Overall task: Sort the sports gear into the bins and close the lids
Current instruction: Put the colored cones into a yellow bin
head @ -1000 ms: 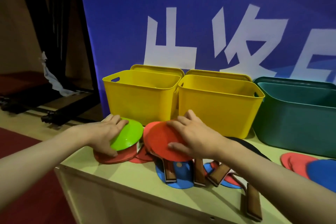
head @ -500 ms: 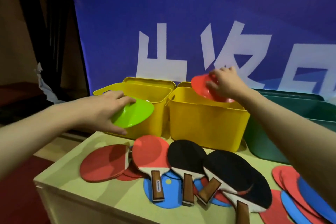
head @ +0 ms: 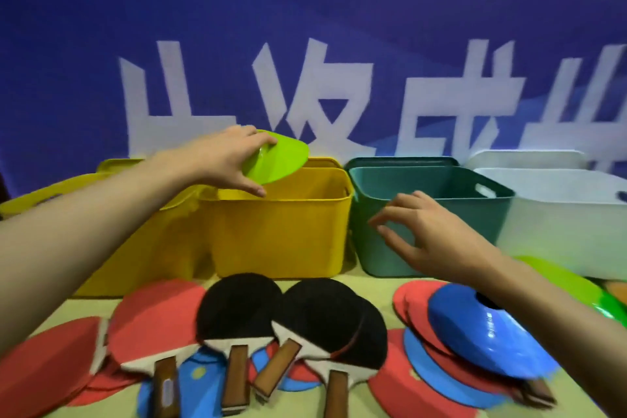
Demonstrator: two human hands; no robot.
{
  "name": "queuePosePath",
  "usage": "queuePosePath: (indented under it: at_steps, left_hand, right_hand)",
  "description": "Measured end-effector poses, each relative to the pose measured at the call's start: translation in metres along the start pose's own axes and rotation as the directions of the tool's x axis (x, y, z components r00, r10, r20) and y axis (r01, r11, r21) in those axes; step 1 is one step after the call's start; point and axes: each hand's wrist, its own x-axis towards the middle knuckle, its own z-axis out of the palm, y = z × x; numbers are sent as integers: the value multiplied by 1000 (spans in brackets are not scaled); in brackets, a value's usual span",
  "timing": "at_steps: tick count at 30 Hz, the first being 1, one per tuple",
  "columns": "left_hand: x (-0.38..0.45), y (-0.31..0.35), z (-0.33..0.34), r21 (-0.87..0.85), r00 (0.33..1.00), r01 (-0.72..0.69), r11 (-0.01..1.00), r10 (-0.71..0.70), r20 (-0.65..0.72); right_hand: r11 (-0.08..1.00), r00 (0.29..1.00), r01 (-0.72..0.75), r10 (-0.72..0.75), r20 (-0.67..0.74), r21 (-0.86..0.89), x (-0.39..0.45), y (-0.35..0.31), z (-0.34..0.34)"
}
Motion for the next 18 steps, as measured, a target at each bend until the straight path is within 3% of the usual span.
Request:
queuePosePath:
  at_steps: [3,6,14,18]
  left_hand:
    - [41,23,13,105,988,16,994,-31,149]
    - [53,54,28,80,978,-34,996,17,206]
    - [53,140,52,33,943,-294,955,284,174]
    - [64,174,57,22,917,-376,926,369,150]
  right_hand:
    - [999,999,-51,51,-3,2,-40,26,-21]
    - [994,994,-109,109,11,-14,-72,50,-34]
    - [930,915,-344,363,175,-130,-141,112,-20]
    - [876,867,-432,469,170,-214,-178,135,-29]
